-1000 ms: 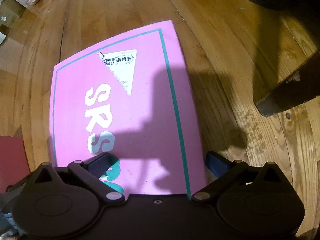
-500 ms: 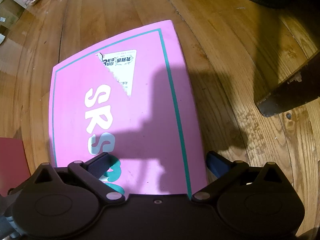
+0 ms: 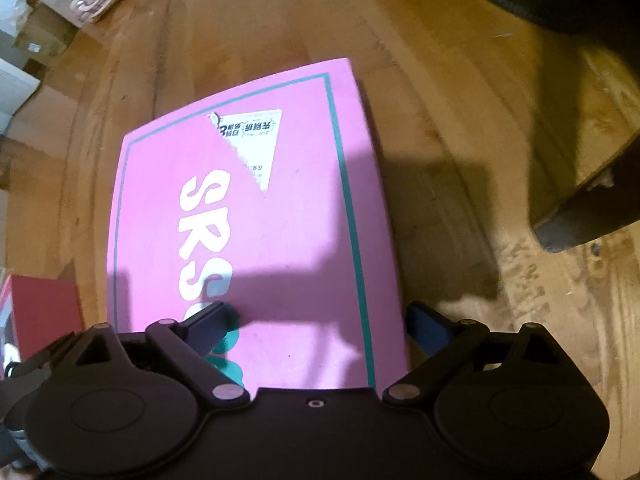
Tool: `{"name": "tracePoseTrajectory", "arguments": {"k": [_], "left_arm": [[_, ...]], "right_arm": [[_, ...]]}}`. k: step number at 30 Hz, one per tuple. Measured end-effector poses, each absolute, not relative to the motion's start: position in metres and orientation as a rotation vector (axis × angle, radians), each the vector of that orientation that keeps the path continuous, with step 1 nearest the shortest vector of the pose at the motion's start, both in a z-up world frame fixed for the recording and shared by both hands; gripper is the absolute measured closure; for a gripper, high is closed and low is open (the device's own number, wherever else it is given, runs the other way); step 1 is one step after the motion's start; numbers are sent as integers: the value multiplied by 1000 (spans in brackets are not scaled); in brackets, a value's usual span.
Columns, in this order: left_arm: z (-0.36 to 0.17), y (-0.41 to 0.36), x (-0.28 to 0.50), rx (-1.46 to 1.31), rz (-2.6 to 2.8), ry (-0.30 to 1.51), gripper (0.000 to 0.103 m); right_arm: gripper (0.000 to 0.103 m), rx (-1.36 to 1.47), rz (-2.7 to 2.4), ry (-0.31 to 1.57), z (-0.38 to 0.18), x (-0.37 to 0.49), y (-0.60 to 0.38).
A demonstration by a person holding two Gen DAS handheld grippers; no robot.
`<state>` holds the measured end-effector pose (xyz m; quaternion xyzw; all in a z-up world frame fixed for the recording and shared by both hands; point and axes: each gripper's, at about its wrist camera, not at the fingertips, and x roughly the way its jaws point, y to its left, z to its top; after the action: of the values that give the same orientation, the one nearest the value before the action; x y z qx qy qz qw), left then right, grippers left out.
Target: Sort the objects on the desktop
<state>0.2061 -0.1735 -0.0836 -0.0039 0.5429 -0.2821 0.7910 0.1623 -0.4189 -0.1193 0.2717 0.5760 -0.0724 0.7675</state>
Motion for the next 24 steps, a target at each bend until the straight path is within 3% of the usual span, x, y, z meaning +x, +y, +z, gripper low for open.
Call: {"name": "tracePoseTrajectory", "arguments": {"k": [24], "left_arm": [[44, -101, 172, 194, -504, 989, 1]], "right_arm": [[9, 650, 152, 999, -57, 149, -349]]}}
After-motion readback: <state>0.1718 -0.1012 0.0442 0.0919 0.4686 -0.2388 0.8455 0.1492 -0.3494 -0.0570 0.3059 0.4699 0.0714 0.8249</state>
